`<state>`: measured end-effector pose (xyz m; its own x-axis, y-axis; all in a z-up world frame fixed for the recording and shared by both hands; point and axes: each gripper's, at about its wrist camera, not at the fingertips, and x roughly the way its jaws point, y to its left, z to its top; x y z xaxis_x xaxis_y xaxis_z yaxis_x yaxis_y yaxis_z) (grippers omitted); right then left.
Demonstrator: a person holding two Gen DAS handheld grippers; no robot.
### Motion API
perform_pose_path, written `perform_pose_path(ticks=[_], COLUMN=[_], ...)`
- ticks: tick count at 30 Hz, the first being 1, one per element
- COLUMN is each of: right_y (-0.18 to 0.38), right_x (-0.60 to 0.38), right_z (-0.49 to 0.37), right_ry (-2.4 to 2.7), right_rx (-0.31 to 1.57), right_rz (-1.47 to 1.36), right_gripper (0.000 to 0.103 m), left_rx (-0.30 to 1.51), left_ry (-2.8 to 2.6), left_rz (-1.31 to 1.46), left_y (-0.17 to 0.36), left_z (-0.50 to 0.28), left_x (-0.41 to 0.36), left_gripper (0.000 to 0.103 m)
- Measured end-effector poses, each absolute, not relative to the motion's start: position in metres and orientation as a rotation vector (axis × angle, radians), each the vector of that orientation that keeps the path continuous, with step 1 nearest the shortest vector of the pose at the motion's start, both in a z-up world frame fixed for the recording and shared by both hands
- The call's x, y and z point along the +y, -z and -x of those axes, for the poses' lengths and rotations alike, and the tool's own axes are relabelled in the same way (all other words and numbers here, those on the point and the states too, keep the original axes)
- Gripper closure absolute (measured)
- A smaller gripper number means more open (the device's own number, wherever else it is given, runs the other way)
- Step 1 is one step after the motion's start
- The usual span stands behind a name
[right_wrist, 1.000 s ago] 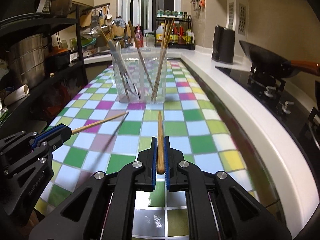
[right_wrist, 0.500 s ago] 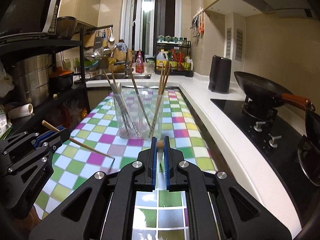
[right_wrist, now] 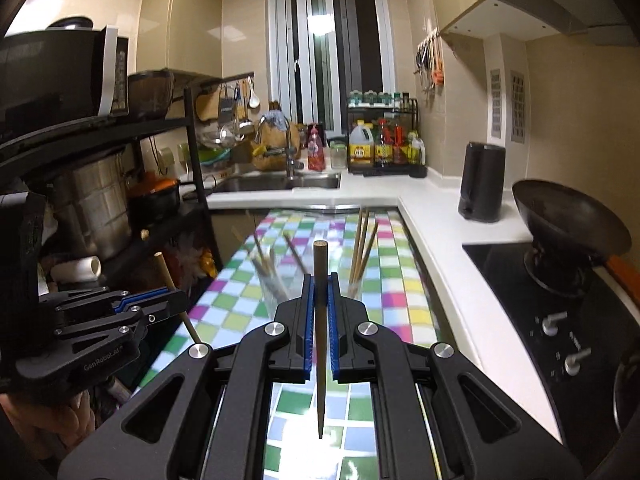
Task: Organize utensils
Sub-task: 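Lift both held chopsticks and carry them over the clear container, then lower both chopsticks into the container and open both tools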
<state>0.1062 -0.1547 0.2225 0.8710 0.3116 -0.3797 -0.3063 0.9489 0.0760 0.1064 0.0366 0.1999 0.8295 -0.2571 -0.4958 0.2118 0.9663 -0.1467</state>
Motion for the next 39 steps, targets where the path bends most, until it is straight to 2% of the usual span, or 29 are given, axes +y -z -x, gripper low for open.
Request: perform_pose_path(ticks=[8, 13, 20, 31, 33, 34, 35, 36, 39], right_y=[-0.296, -0.315, -0.285, -0.212, -0.205, -0.204, -0.203, -0.206, -0.214], right_x=[-0.157, -0.149, -0.132, -0.121, -0.120, -0.120, -0.119, -0.121, -0.127], right_z=[-0.157, -0.187, -0.236, -0.267, -0.268, -0.267, -0.266, -0.263, -0.250], right_ry=[-0.347, -0.340, -0.320, -0.334, -0.335, -0.332, -0.329, -0.328, -0.318], right_rx=[0.277, 0.216, 0.238, 0.413, 0.438, 0.445, 0.447, 0.441, 0.415], right_rz=[-0.045, -0.057, -0.031, 0.006, 0.009, 0.013, 0.017, 0.019, 0.022], right_gripper=[0.096, 0.096, 0.096, 0.096, 0.095, 0.089, 0.079, 0.075, 0.066], left_rx=[0.420, 0.368, 0.445, 0.588, 0.595, 0.590, 0.579, 0.563, 0.516], left_ry=[0.266, 0.255, 0.238, 0.245, 0.246, 0.244, 0.240, 0.234, 0.221], left_rz=[0.105, 0.106, 0.121, 0.102, 0.107, 0.111, 0.111, 0.107, 0.099], left_y=[-0.278, -0.296, -0.257, -0.196, -0.196, -0.197, -0.201, -0.206, -0.222], left_z=[-0.156, -0.189, -0.236, -0.255, -0.255, -0.253, -0.249, -0.244, -0.227], left_x=[0.045, 0.041, 0.041, 0.029, 0.030, 0.030, 0.030, 0.031, 0.033], left_gripper=[0.096, 0.096, 0.096, 0.096, 0.092, 0.084, 0.074, 0.070, 0.065])
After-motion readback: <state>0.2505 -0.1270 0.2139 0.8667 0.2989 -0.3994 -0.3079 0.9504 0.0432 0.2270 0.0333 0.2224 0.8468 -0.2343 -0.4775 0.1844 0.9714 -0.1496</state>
